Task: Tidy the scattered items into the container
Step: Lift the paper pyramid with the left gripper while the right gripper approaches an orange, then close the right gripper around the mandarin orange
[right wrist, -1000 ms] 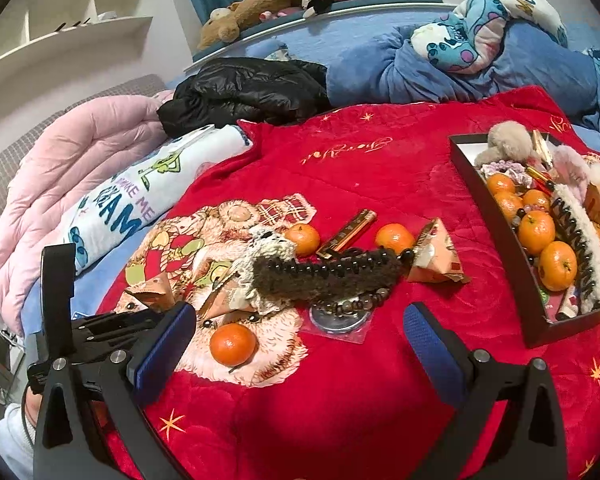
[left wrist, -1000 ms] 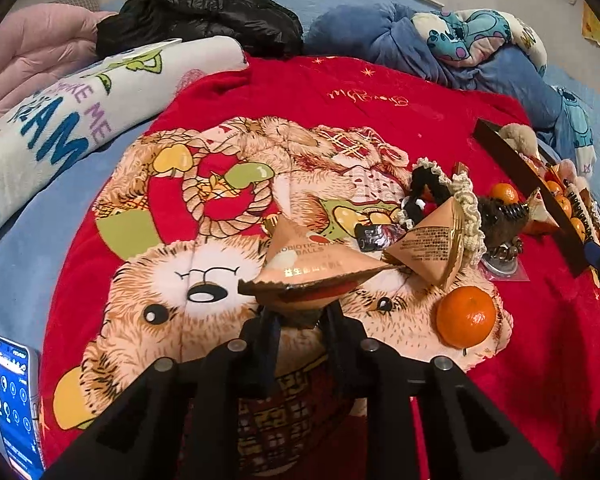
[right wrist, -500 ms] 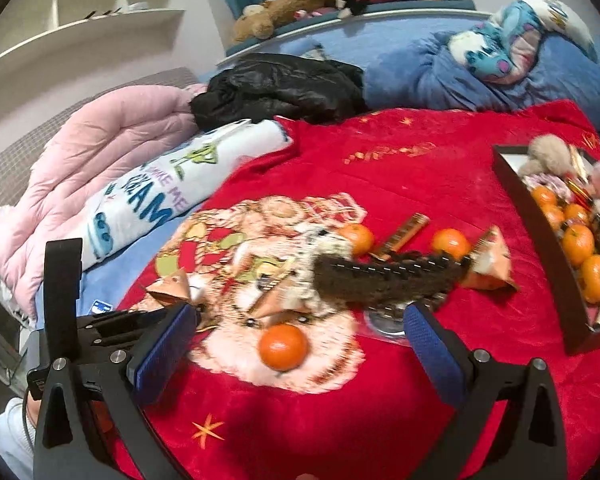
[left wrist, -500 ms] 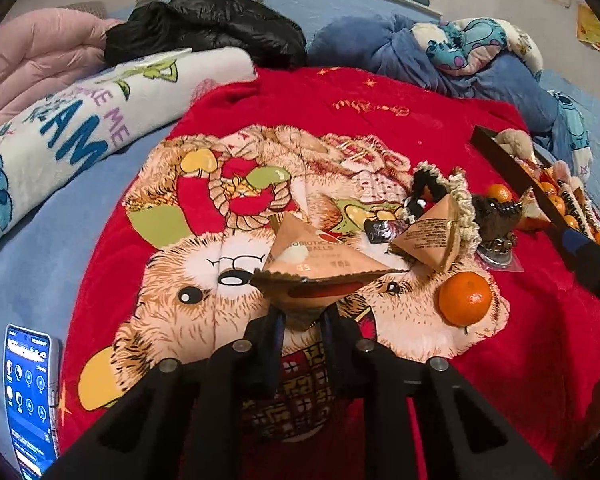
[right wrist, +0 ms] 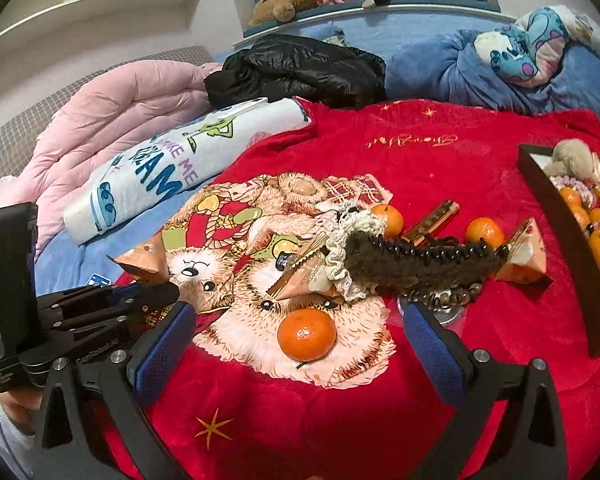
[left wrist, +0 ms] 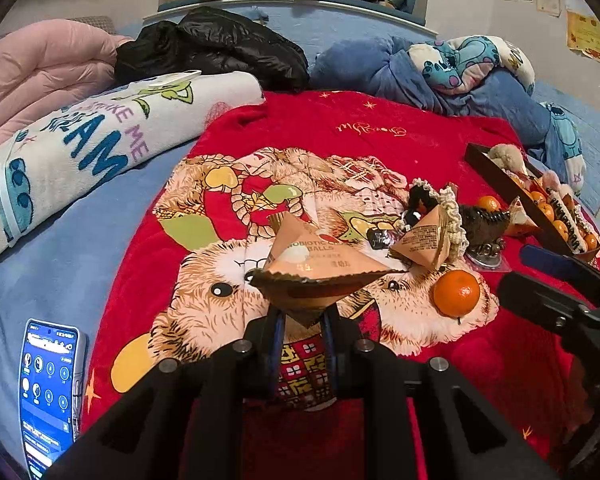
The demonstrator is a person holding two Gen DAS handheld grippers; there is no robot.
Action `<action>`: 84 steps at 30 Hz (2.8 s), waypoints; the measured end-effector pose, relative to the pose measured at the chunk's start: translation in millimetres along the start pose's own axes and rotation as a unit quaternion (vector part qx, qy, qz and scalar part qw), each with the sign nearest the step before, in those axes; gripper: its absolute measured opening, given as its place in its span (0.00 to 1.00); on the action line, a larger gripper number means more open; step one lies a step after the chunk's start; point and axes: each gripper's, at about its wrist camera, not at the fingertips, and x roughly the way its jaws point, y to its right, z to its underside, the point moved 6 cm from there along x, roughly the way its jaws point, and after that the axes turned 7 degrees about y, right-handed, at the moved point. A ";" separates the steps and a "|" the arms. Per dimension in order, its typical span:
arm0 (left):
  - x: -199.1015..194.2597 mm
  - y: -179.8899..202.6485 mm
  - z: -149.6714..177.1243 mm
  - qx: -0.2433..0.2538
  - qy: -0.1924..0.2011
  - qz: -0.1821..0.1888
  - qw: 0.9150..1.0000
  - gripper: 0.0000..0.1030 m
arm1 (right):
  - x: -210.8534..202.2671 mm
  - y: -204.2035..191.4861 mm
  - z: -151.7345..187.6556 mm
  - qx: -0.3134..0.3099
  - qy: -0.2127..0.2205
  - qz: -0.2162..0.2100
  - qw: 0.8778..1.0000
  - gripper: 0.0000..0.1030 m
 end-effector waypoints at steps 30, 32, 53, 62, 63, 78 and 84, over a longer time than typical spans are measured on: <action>1.3 17.3 -3.2 -0.003 -0.012 0.011 1.000 0.18 | 43.0 -12.0 32.8 -0.050 -0.077 0.001 0.996 0.64; 0.0 18.0 -3.2 0.001 -0.009 0.011 1.000 0.18 | 43.3 -11.3 32.7 -0.049 -0.077 0.006 0.996 0.63; 0.2 27.7 -7.3 -0.009 -0.006 0.020 1.000 0.18 | 40.9 0.7 31.0 -0.037 -0.069 0.044 0.996 0.36; -5.2 38.3 -12.1 -0.008 0.001 0.034 0.999 0.18 | 32.2 6.4 26.4 -0.032 -0.059 0.062 0.996 0.36; -5.1 39.1 -12.2 -0.007 0.001 0.035 0.999 0.18 | 31.5 7.2 25.8 -0.032 -0.058 0.061 0.996 0.36; -8.7 60.8 -22.1 -0.012 0.008 0.043 0.999 0.18 | 20.0 20.5 12.7 -0.022 -0.039 0.072 0.996 0.36; -12.0 85.8 -27.1 0.005 0.012 0.052 0.999 0.18 | 10.3 35.4 5.9 -0.008 -0.025 0.087 0.996 0.36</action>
